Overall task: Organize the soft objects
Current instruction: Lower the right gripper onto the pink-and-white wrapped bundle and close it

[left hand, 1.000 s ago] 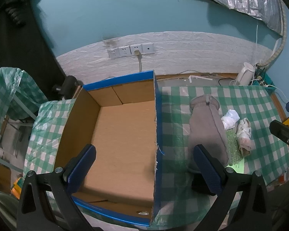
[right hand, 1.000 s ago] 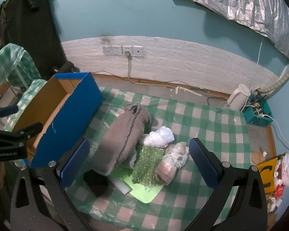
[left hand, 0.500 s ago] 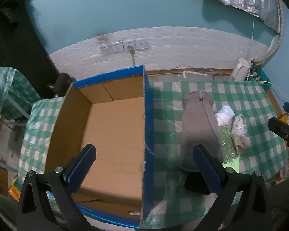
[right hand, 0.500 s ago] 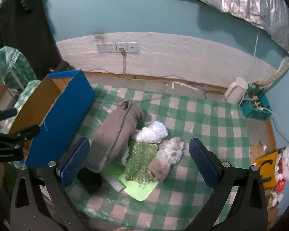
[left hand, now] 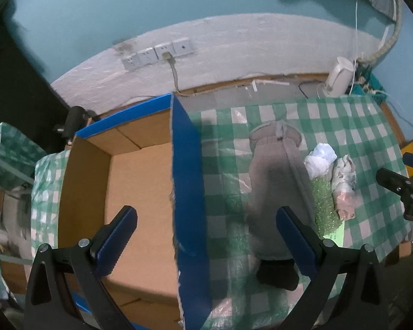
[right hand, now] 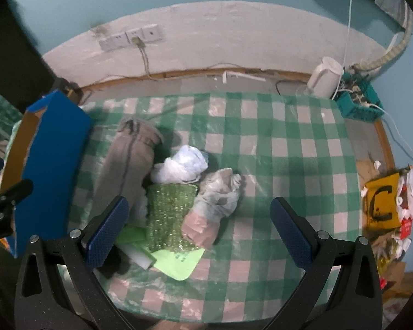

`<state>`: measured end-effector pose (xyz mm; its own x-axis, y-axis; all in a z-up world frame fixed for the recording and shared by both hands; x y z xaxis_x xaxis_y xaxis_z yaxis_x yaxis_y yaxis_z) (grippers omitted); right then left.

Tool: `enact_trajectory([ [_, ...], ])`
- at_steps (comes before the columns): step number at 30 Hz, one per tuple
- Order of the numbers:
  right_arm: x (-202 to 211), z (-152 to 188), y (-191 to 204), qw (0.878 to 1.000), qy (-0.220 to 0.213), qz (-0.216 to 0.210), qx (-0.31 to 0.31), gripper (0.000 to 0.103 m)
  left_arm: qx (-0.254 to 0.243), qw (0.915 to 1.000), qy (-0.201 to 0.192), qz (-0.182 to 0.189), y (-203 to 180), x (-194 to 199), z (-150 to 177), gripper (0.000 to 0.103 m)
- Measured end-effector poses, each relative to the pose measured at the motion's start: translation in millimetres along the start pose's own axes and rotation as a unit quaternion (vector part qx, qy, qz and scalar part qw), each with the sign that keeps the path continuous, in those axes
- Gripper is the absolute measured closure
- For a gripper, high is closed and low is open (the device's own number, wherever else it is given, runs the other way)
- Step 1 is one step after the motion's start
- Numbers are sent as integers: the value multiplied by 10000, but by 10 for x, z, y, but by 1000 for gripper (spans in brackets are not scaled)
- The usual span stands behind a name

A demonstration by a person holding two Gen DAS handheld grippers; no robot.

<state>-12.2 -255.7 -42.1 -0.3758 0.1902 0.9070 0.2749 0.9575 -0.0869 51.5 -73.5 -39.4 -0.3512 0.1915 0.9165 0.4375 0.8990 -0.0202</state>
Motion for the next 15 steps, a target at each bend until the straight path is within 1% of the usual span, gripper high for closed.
enact_trajectory([
  [4,-153,-79,-42,9997,219,41,-96,2,51,9993,351,108,42,-172,-166,1],
  [9,-331,-129,-91,9979,617,-70,-191,2,-182,9988,455,68,-20,-326,-299,1],
  [12,-469,-154,-98,9963,847,-5,-110,2,-1,9977,572,359,-72,-447,-355,1],
  [13,-562,-158,-94,9949,1006,56,-48,2,42,9977,572,358,-108,-498,-363,1],
  [15,-665,-148,-98,9936,1130,50,-12,2,43,9971,665,380,-184,-600,-356,1],
])
Point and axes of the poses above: each gripper's, at about its wrist camera, not at the fingertips, and x roughly against the way its jaws point, y to its left, z to its underside, the point moved 1 cm from there along -x, roughly the way its jaws point, and after that the axes turned 10 degrees about z, right-handed, at the moved point
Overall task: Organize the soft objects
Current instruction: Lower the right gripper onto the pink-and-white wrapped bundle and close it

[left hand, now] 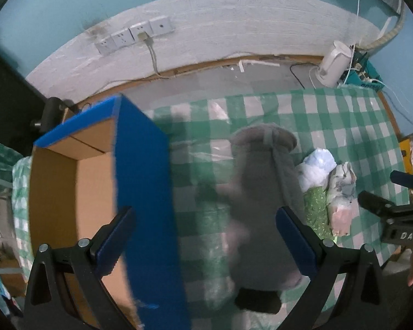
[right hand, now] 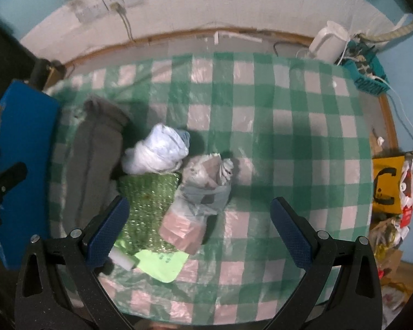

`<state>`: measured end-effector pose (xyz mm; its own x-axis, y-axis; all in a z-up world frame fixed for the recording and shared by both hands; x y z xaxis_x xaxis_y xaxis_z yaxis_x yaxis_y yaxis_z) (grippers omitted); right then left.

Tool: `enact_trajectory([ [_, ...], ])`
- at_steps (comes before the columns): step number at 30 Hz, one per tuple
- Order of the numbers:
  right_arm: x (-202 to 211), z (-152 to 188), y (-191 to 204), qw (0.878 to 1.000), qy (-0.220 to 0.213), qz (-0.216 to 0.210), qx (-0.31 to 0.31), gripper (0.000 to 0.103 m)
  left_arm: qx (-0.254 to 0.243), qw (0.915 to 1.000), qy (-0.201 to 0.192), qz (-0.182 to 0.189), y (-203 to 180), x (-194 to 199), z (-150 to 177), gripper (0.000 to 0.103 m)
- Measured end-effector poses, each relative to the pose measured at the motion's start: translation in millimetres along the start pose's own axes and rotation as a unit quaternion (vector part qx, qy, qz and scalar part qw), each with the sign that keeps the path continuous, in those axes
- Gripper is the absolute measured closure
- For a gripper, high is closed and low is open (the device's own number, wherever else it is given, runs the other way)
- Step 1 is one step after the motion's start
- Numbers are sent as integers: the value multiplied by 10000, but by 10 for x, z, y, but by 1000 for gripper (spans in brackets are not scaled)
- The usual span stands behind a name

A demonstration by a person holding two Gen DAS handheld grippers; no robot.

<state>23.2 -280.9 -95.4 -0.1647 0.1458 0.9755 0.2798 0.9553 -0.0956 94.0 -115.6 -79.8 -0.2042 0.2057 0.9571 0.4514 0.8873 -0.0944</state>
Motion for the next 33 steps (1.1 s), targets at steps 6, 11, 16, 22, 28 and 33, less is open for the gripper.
enact_trajectory([
  [6,-233,71,-20,9996,118,-57,-263,3,-126,9993,325,143,-186,-280,43,1],
  [11,-434,129,-22,9989,315,-90,-349,6,-113,9987,474,130,-207,-416,61,1],
  [16,-498,143,43,9991,304,-156,-239,12,-30,9983,548,180,-205,-488,40,1],
  [22,-598,124,75,9993,320,-171,-49,36,-12,9979,608,211,-250,-558,-2,1],
  [28,-551,127,-62,9994,138,-296,-101,53,-7,9980,540,327,-336,-512,-55,1],
  [33,-486,163,-140,9997,31,-235,-68,53,-186,9978,580,267,-459,-595,-63,1],
])
Point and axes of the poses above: each gripper's, at about its wrist camera, not at the fingertips, and x roughly against the way its jaws point, y to its left, z to its underside, the point moved 1 cm from there along -x, roughly the way its jaws point, and after that the axes turned 10 degrees about z, right-handed, at the moved point
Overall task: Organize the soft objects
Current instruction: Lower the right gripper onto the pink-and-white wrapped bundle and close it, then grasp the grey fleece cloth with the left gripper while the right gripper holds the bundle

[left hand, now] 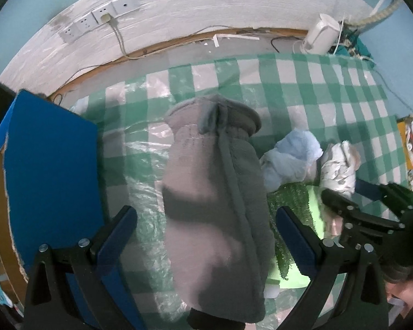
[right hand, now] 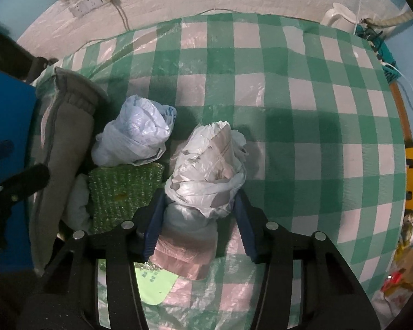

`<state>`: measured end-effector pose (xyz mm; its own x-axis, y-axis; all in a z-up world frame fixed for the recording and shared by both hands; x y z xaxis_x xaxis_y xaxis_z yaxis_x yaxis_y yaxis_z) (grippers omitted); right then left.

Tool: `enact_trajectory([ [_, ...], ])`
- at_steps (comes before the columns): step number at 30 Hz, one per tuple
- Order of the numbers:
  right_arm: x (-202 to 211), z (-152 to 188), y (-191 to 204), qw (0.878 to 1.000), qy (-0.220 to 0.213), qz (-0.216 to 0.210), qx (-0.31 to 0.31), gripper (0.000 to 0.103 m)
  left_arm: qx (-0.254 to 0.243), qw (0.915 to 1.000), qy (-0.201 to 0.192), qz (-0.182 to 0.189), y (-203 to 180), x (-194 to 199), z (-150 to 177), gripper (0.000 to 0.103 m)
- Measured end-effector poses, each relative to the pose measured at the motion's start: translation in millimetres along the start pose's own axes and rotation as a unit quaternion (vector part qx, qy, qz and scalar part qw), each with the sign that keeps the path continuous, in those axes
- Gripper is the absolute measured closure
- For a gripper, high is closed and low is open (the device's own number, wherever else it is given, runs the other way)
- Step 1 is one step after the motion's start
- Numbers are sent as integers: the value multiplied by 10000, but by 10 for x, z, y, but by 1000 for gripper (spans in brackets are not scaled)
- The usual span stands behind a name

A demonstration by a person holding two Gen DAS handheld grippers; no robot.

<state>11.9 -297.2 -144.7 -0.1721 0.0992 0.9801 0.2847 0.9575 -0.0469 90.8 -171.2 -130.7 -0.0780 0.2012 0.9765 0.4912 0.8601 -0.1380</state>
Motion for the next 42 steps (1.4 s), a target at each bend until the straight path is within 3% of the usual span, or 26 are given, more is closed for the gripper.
enact_trajectory([
  [5,12,68,14,9999,-13,74,136,53,-114,9996,179,-188,-15,-158,18,1],
  [13,68,62,69,9997,-61,51,242,53,-92,9998,174,-60,86,-216,13,3],
  [15,77,66,55,9996,-69,48,258,53,-21,9999,109,126,137,-192,27,24],
  [18,77,48,71,9996,-62,47,255,53,24,9994,163,293,194,-195,29,45],
  [21,101,35,93,9996,-100,65,270,53,-15,9994,158,316,214,-162,21,64],
  [24,155,31,133,9994,-160,72,297,53,-69,9996,97,246,222,-122,40,75],
  [34,324,40,216,9985,-365,88,396,53,-284,9984,-341,342,195,205,92,82],
  [42,502,6,264,9973,-540,99,489,53,-322,9971,-660,211,256,501,201,83],
])
Point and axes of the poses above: each gripper's, at about its wrist camera, not at the fingertips, and x roughly against the way its jaws point, y to its left, z to its underside, the point moved 1 cm from there along -x, roughly the way its jaws point, and after that the axes turned 10 degrees about z, right-handed, at the moved point
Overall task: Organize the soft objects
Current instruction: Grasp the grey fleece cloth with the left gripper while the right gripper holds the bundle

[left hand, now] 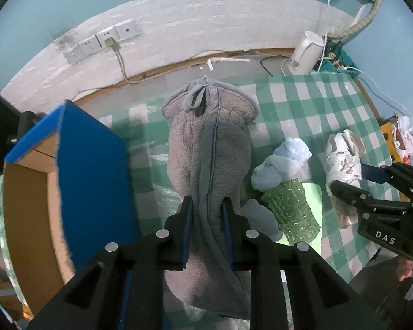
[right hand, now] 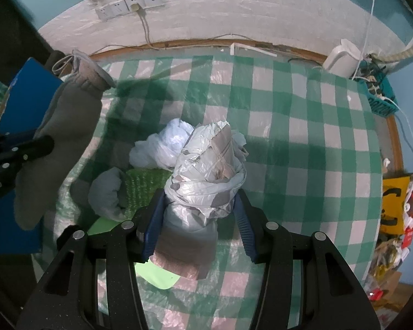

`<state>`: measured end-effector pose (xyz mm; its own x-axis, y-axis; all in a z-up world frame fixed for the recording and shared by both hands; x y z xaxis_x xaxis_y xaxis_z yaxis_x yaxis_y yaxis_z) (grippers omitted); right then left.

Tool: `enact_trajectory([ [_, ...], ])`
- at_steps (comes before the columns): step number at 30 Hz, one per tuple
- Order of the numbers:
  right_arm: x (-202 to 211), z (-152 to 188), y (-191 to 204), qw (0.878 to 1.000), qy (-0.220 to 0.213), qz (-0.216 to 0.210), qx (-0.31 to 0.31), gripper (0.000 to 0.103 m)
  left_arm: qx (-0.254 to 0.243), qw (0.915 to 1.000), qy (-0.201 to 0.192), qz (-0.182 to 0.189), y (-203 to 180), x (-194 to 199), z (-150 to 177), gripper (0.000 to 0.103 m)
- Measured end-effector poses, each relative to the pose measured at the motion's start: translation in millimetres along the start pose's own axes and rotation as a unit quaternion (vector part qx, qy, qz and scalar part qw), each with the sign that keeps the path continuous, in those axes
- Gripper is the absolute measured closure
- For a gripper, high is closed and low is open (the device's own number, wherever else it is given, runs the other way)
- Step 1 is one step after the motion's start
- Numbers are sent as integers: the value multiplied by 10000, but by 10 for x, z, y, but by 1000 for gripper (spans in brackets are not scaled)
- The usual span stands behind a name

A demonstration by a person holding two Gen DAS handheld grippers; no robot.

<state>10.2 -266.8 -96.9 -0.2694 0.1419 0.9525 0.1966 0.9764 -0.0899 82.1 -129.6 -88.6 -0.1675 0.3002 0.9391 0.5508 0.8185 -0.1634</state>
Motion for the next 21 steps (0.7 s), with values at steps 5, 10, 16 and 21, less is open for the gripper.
enact_trajectory([
  [5,117,3,25,9999,-117,59,78,53,-21,9997,-148,-189,48,170,44,87],
  [10,277,-37,56,9995,-267,36,153,53,-76,9993,-257,-265,78,315,88,88],
  [16,405,-70,129,9991,-380,-41,202,53,-2,9993,-286,-220,122,344,111,90],
  [21,477,-98,207,9985,-436,-56,313,53,-66,9986,-440,-286,98,466,130,90],
])
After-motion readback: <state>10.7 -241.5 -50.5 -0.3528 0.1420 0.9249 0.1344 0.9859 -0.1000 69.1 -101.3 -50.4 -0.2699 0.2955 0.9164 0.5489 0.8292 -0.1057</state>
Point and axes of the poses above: each gripper's, at about its wrist camera, not at the fingertips, and x roughly against the way its jaws point, y to its left, z to its underside, the point moved 1 cm from there along -x, roughly the way its jaws point, and after that the axes turned 10 degrees about z, right-handed, at the moved point
